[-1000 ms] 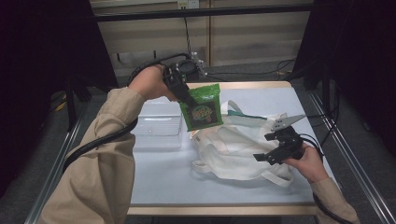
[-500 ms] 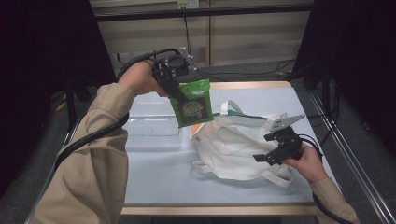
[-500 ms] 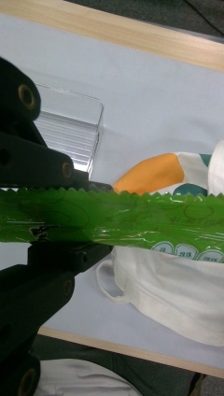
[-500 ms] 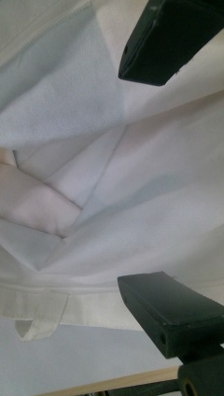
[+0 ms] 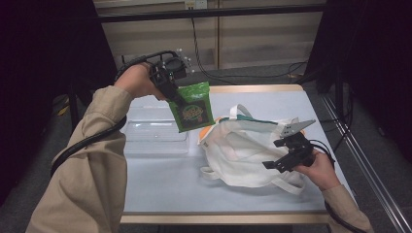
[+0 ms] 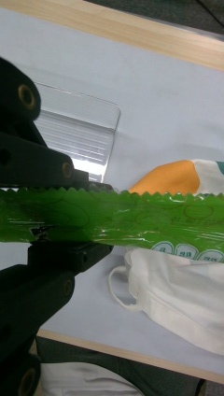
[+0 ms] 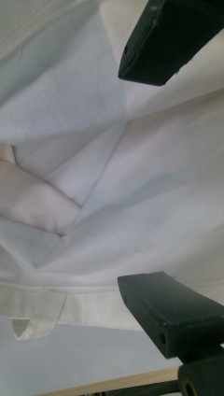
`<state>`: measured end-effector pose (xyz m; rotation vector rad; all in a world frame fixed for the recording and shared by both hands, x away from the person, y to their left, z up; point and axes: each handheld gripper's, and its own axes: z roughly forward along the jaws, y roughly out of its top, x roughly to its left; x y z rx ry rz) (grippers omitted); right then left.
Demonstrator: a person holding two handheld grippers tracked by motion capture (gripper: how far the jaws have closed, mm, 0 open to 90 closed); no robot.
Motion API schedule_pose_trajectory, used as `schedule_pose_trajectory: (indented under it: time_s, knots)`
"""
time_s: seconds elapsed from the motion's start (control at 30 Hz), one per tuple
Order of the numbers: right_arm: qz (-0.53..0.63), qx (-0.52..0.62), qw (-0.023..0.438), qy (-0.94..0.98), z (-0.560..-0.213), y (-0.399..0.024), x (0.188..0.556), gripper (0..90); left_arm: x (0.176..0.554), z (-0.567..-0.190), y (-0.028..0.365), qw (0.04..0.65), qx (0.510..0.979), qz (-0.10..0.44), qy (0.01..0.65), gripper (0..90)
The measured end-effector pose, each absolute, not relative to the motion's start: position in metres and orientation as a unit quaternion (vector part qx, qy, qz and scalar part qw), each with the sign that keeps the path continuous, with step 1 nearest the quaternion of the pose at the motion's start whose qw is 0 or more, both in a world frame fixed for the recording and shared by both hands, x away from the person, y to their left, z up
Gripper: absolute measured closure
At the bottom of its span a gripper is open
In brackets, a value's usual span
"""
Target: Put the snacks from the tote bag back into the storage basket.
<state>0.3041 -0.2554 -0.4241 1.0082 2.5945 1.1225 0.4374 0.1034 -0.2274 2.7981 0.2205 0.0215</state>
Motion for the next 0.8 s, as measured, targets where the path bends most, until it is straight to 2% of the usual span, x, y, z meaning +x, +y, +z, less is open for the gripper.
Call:
schedule_pose_trajectory:
  time_s: [0.53, 0.8]
  knots:
    - [0.373, 0.337, 0.072, 0.862, -0.424, -0.258, 0.305, 1.9, 0.447, -0.231, 0.122, 0.162, 0.985, 0.008, 0.061, 75.7]
    - [0.374, 0.336, 0.072, 0.861, -0.424, -0.257, 0.305, 1.9, 0.452, -0.234, 0.135, 0.164, 0.983, 0.005, 0.077, 75.7]
